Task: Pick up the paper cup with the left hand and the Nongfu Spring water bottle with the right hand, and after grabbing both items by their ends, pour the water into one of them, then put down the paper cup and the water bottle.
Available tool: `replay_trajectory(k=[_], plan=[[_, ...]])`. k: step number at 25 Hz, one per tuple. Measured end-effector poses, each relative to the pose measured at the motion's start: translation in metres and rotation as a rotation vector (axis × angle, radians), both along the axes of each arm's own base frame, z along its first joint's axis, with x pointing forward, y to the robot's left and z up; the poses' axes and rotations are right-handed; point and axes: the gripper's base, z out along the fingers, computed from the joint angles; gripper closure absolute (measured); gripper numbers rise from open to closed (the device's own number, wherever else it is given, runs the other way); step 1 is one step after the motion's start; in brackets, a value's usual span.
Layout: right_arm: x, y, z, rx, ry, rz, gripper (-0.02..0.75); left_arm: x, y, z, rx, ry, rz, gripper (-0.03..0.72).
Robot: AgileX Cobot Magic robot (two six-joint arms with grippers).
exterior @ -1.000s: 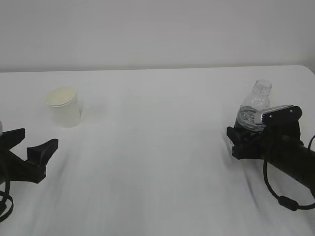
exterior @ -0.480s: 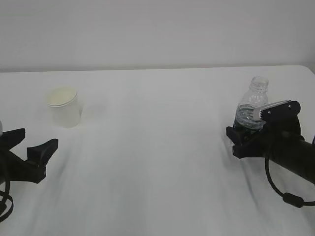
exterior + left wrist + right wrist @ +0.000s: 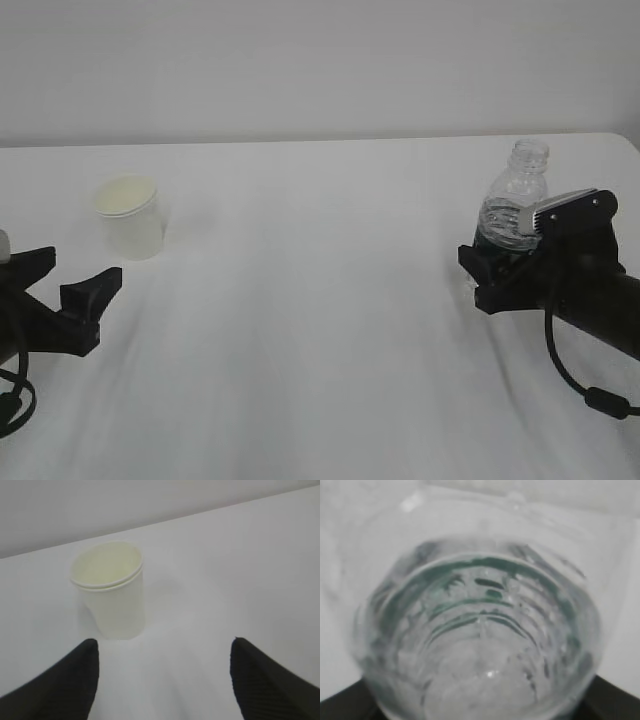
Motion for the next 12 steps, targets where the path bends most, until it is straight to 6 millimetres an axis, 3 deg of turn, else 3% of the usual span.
replay_trajectory(k=[12], plan=[[-0.002, 0.0, 0.002, -0.001, -0.004, 0.004, 0.26, 0.015, -0.004, -0.036, 0.039, 0.114, 0.004, 0.099]])
